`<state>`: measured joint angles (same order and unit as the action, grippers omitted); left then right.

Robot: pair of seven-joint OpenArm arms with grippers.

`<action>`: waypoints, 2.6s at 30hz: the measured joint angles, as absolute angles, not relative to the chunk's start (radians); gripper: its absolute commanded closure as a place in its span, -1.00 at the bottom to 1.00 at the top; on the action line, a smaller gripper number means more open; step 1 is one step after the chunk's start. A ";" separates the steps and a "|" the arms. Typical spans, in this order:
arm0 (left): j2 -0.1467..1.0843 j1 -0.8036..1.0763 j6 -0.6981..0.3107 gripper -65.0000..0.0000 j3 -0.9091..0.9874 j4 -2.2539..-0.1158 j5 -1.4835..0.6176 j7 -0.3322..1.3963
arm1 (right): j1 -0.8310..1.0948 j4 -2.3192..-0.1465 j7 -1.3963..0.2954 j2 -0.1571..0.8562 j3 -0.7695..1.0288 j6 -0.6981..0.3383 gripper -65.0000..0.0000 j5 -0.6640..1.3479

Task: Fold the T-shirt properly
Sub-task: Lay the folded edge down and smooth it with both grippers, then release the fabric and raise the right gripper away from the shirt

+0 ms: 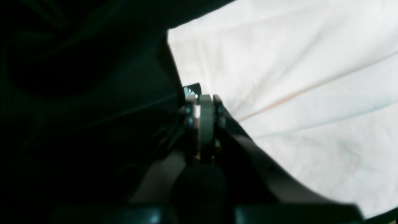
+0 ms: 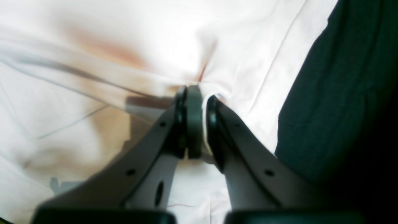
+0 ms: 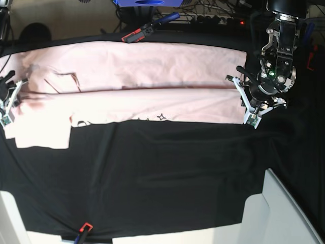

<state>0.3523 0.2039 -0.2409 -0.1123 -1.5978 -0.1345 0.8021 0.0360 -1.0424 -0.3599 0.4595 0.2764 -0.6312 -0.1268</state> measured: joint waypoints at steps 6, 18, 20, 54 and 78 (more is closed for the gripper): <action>0.358 0.205 -0.239 1.00 -0.147 -1.596 -0.129 0.806 | 0.034 -1.042 -0.361 0.459 0.275 -0.628 1.00 -0.128; 0.348 0.202 -0.237 1.00 -0.178 -1.595 -0.128 0.806 | 0.025 -1.004 -0.357 0.479 0.278 -0.628 1.00 -0.127; 0.350 0.202 -0.237 1.00 -0.178 -1.595 -0.128 0.806 | 0.025 -1.003 -0.358 0.479 0.279 -0.628 1.00 -0.127; 0.341 0.184 -0.236 0.06 0.050 -1.730 -0.125 0.871 | -0.145 -1.090 -0.496 0.474 0.286 -0.630 -0.50 -0.127; 0.321 0.194 -0.236 0.06 0.060 -1.729 -0.116 0.874 | -0.518 -0.535 -0.330 0.362 -0.095 -0.620 -0.50 -0.131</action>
